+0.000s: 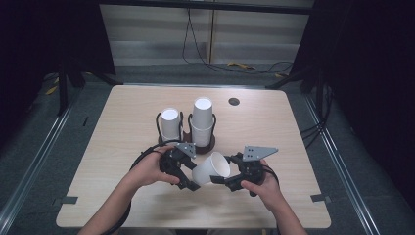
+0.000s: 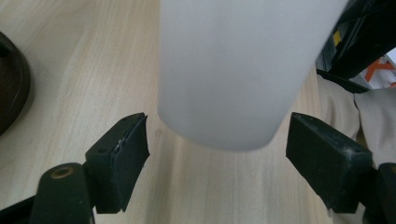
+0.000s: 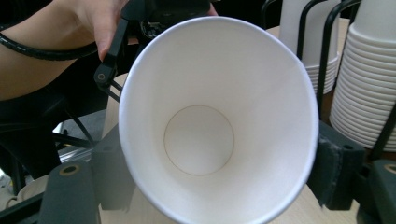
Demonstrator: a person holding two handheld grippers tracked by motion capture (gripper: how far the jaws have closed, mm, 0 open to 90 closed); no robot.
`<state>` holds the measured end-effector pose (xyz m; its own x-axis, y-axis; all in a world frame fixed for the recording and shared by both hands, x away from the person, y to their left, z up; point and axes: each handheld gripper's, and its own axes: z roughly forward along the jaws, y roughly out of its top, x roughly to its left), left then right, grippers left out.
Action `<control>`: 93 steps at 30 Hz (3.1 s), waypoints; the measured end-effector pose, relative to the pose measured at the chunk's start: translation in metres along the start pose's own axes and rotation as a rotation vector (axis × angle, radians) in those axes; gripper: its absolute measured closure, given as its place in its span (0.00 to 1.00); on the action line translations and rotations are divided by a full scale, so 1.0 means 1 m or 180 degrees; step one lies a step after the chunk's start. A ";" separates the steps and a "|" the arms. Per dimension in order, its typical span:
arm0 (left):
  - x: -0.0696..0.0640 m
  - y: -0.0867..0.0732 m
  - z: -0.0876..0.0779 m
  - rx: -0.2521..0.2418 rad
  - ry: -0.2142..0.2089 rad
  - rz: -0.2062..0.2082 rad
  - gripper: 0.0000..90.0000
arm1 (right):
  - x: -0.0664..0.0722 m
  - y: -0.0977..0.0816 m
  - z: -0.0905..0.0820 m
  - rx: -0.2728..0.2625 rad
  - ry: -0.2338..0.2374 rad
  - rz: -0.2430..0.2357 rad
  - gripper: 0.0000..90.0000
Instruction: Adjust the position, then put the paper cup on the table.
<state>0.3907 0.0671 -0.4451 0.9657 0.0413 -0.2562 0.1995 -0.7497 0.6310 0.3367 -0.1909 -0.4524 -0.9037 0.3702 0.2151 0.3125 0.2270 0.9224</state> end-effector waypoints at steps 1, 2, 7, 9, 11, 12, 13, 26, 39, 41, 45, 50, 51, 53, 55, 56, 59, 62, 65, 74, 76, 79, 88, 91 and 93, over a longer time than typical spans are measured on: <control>0.000 -0.001 0.000 -0.0025 0.0017 -0.0017 0.23 | -0.001 0.000 0.000 -0.0006 -0.0012 -0.0008 0.26; 0.001 -0.002 -0.003 -0.0011 0.0043 -0.0003 0.22 | -0.001 0.000 -0.002 0.0006 -0.0036 -0.0013 0.26; 0.001 -0.004 -0.006 -0.0003 0.0064 -0.0021 0.21 | -0.002 0.000 -0.004 0.0052 -0.0089 -0.0028 0.26; 0.001 -0.005 -0.007 -0.0003 0.0079 -0.0030 0.21 | -0.002 0.001 -0.004 0.0063 -0.0114 -0.0024 0.26; 0.001 -0.006 -0.008 -0.0009 0.0083 -0.0042 0.19 | -0.002 0.001 -0.005 0.0066 -0.0120 -0.0025 0.26; 0.001 -0.008 -0.009 -0.0006 0.0112 -0.0047 0.19 | -0.002 0.001 -0.006 0.0083 -0.0146 -0.0044 0.26; 0.001 -0.009 -0.011 0.0008 0.0136 -0.0036 0.19 | -0.003 0.001 -0.007 0.0123 -0.0179 -0.0068 0.26; 0.001 -0.023 -0.024 -0.0041 0.0304 -0.0160 0.19 | -0.008 0.000 -0.018 0.0254 -0.0432 -0.0019 0.26; 0.000 -0.035 -0.025 -0.0085 0.0319 -0.0220 0.20 | -0.019 -0.005 -0.031 0.0481 -0.0824 0.0026 0.26; 0.001 -0.037 -0.026 -0.0071 0.0324 -0.0219 0.20 | -0.021 -0.006 -0.034 0.0507 -0.0881 0.0045 0.26; 0.002 -0.041 -0.025 -0.0060 0.0341 -0.0229 0.20 | -0.026 -0.008 -0.039 0.0608 -0.1075 0.0050 0.26; 0.003 -0.044 -0.023 -0.0059 0.0331 -0.0257 0.20 | -0.034 -0.010 -0.046 0.0602 -0.1228 0.0129 0.26; 0.003 -0.045 -0.023 -0.0047 0.0323 -0.0249 0.20 | -0.036 -0.010 -0.046 0.0597 -0.1274 0.0111 0.26; 0.004 -0.045 -0.024 -0.0046 0.0319 -0.0263 0.20 | -0.038 -0.009 -0.047 0.0585 -0.1300 0.0144 0.26; 0.004 -0.046 -0.023 -0.0065 0.0319 -0.0275 0.20 | -0.042 -0.009 -0.049 0.0609 -0.1378 0.0160 0.26; 0.005 -0.047 -0.024 -0.0040 0.0313 -0.0260 0.20 | -0.045 -0.008 -0.049 0.0625 -0.1433 0.0167 0.26; 0.004 -0.048 -0.024 -0.0050 0.0359 -0.0285 0.20 | -0.049 -0.007 -0.050 0.0631 -0.1481 0.0200 0.26; 0.005 -0.048 -0.026 0.0008 0.0378 -0.0261 0.21 | -0.054 -0.006 -0.050 0.0655 -0.1554 0.0210 0.26; 0.006 -0.050 -0.025 -0.0027 0.0372 -0.0239 0.21 | -0.058 -0.005 -0.051 0.0651 -0.1608 0.0260 0.26; 0.007 -0.054 -0.025 -0.0010 0.0368 -0.0248 0.20 | -0.071 -0.003 -0.051 0.0694 -0.1794 0.0358 0.26; 0.007 -0.054 -0.025 -0.0036 0.0368 -0.0271 0.21 | -0.074 -0.001 -0.050 0.0720 -0.1852 0.0356 0.26; 0.006 -0.052 -0.025 -0.0026 0.0388 -0.0272 0.21 | -0.077 0.001 -0.049 0.0731 -0.1881 0.0332 0.26; 0.008 -0.052 -0.024 -0.0054 0.0379 -0.0251 0.20 | -0.088 0.004 -0.043 0.0834 -0.2045 0.0393 0.25; 0.008 -0.053 -0.024 -0.0057 0.0395 -0.0281 0.20 | -0.090 0.004 -0.042 0.0858 -0.2082 0.0415 0.25; 0.008 -0.054 -0.025 -0.0003 0.0412 -0.0280 0.20 | -0.092 0.004 -0.042 0.0846 -0.2117 0.0447 0.25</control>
<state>0.3920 0.1243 -0.4627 0.9578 0.1916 -0.2141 0.2844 -0.7387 0.6111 0.4084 -0.2617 -0.4551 -0.5074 0.8617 0.0074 0.5494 0.3169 0.7732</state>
